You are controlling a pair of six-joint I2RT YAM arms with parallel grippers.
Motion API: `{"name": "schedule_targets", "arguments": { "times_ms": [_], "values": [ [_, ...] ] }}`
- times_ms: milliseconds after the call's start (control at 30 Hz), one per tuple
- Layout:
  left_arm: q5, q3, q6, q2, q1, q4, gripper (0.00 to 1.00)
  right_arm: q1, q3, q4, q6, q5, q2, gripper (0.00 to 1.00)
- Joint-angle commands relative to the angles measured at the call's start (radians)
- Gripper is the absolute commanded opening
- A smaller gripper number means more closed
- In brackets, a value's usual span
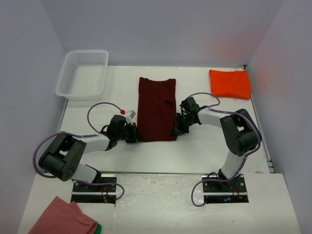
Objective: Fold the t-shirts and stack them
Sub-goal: Grab one side of the 2/3 rectangular tshirt with both arms
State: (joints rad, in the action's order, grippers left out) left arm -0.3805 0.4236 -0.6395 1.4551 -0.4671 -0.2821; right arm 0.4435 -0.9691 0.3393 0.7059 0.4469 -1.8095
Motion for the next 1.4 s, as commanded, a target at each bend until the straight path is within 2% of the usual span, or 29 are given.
{"name": "schedule_targets", "arguments": {
  "times_ms": [0,233,333,367,433,467,500,533,600,667,800,1000,1133,1367],
  "values": [
    [0.046,-0.032,-0.006,-0.047,0.002,0.066,0.0,0.012,0.055,0.069,-0.054,-0.172,0.039,0.0],
    [0.078,0.003,-0.003,-0.166,-0.005,0.145,0.0,0.052,0.027,0.075,-0.129,-0.18,0.228,0.0],
    [0.124,0.035,0.012,-0.211,-0.011,0.205,0.0,0.058,0.018,0.087,-0.134,-0.178,0.335,0.05],
    [0.15,0.049,0.014,-0.222,-0.011,0.216,0.0,0.058,0.017,0.087,-0.14,-0.156,0.354,0.13],
    [0.17,0.061,0.012,-0.237,-0.011,0.242,0.03,0.057,0.0,0.109,-0.158,-0.117,0.352,0.48],
    [0.186,0.075,0.008,-0.242,-0.011,0.25,0.08,0.055,-0.017,0.131,-0.172,-0.097,0.331,0.55],
    [0.193,0.079,0.003,-0.245,-0.011,0.261,0.17,0.054,-0.043,0.179,-0.189,-0.088,0.291,0.56],
    [0.192,0.089,-0.009,-0.243,-0.011,0.264,0.22,0.054,-0.036,0.172,-0.187,-0.093,0.289,0.57],
    [0.172,0.095,-0.018,-0.237,-0.01,0.264,0.31,0.047,0.034,0.101,-0.154,-0.114,0.338,0.71],
    [0.169,0.103,-0.028,-0.236,-0.008,0.274,0.36,0.028,0.097,0.034,-0.135,-0.091,0.371,0.82],
    [0.132,0.11,-0.028,-0.22,0.016,0.281,0.39,0.001,0.138,0.006,-0.126,-0.099,0.369,0.82],
    [0.103,0.112,-0.008,-0.211,0.073,0.342,0.39,-0.023,0.213,-0.114,-0.103,-0.07,0.322,0.74],
    [0.135,0.118,-0.008,-0.203,0.085,0.382,0.39,-0.025,0.236,-0.178,-0.077,-0.07,0.269,0.7],
    [0.227,0.124,-0.003,-0.191,0.084,0.437,0.37,-0.023,0.248,-0.256,-0.042,-0.085,0.194,0.68]
  ]
}}
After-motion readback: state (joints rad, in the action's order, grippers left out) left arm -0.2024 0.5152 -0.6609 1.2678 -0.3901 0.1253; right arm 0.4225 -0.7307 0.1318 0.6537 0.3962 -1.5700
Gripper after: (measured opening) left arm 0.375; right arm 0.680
